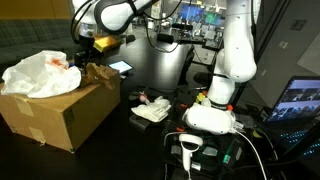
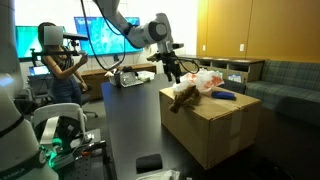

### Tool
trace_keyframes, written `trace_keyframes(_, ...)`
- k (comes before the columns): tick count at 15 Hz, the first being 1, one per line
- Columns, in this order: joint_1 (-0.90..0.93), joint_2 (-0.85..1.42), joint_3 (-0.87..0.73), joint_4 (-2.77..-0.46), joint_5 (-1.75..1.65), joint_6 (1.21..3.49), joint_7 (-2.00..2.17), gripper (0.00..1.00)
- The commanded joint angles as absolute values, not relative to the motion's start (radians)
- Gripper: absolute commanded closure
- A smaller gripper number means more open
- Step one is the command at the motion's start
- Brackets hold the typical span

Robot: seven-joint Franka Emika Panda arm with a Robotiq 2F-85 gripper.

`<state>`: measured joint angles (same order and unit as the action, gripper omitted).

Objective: Retrieve the stuffed deer from the box and place it on the table. Lift the black object on the table and position it on top of the box. Take the plastic on the box and place it to the right of the table. Grab the red toy and the towel, then place them on the box. Lastly, pick up the blue object from the box and place it on the table.

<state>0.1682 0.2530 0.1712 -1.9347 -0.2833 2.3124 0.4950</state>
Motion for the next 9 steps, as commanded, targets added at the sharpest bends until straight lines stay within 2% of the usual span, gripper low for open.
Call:
trace_keyframes(1, 0.205, 0.329, 0.118, -1.868, -0.269, 2.321, 0.52, 0.0)
trace_keyframes(9, 0.215, 0.414, 0.052, -1.836, -0.249, 2.354, 0.538, 0.0)
